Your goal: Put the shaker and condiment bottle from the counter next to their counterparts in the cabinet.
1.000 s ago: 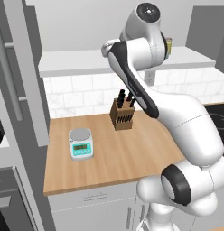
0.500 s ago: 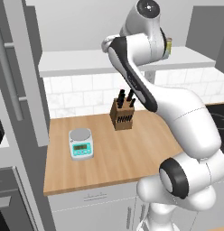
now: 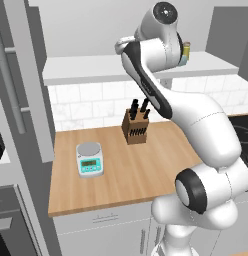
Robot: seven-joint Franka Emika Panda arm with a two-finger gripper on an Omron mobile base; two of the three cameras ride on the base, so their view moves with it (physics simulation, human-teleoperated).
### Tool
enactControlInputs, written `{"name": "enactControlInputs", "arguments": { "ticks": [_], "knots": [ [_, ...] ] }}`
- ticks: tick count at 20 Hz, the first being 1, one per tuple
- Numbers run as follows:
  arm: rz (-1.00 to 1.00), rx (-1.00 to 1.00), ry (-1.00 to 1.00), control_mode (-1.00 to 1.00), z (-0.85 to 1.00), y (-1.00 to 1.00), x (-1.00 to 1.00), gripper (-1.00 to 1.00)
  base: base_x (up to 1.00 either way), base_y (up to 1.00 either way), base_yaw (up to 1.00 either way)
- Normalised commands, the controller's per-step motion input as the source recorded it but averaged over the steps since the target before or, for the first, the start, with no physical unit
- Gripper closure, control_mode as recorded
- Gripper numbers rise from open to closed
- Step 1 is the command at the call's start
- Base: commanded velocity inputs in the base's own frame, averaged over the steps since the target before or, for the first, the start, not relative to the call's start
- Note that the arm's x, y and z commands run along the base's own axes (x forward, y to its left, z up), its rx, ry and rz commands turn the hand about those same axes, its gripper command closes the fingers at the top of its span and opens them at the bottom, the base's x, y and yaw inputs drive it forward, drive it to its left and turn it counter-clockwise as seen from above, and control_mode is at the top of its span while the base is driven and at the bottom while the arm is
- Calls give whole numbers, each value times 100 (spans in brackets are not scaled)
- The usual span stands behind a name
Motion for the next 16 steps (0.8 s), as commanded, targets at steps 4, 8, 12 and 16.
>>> {"name": "enactControlInputs", "arguments": {
  "ticks": [4,8,12,16],
  "knots": [
    [0,0,-8,-100,0,-15,22,100,0,0,0],
    [0,0,-6,-100,0,-13,23,100,0,0,0],
    [0,0,-3,-100,0,-12,29,100,0,0,0],
    [0,0,0,-100,0,-8,34,100,0,0,0]
  ]
}}
